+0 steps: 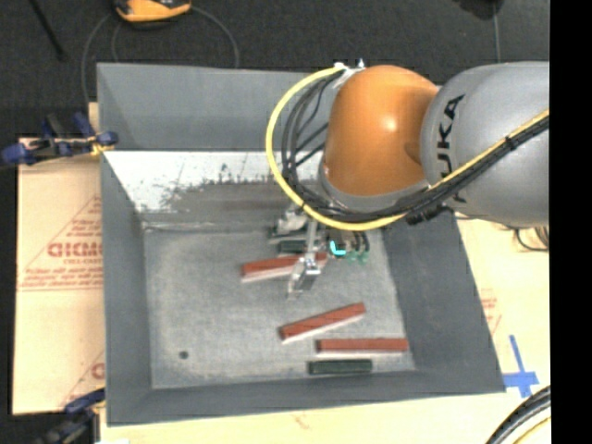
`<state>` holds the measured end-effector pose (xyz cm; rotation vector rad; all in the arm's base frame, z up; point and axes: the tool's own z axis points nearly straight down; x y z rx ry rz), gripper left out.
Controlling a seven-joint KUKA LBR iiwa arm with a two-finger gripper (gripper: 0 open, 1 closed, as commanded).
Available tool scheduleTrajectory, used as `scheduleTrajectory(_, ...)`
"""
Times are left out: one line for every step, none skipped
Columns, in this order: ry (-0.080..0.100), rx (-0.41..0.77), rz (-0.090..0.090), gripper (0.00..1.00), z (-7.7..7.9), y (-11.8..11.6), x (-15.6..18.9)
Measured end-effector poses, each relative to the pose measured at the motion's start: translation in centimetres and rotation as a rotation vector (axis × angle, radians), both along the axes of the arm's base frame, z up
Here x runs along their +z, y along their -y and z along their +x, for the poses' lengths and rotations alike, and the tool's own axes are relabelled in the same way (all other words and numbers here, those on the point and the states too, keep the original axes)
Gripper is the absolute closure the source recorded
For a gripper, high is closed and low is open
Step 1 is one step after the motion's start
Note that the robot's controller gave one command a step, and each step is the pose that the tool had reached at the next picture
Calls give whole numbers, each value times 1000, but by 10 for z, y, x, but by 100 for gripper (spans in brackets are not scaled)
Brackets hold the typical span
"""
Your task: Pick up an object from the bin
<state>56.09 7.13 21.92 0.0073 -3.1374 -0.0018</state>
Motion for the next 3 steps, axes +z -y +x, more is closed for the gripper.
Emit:
scheduleTrajectory(6, -1, 0, 0, 1, 0, 4)
scheduleTrajectory(18, 25, -1, 0, 18, -1, -36)
scheduleTrajectory(15, 156, -1, 0, 57, 10, -99)
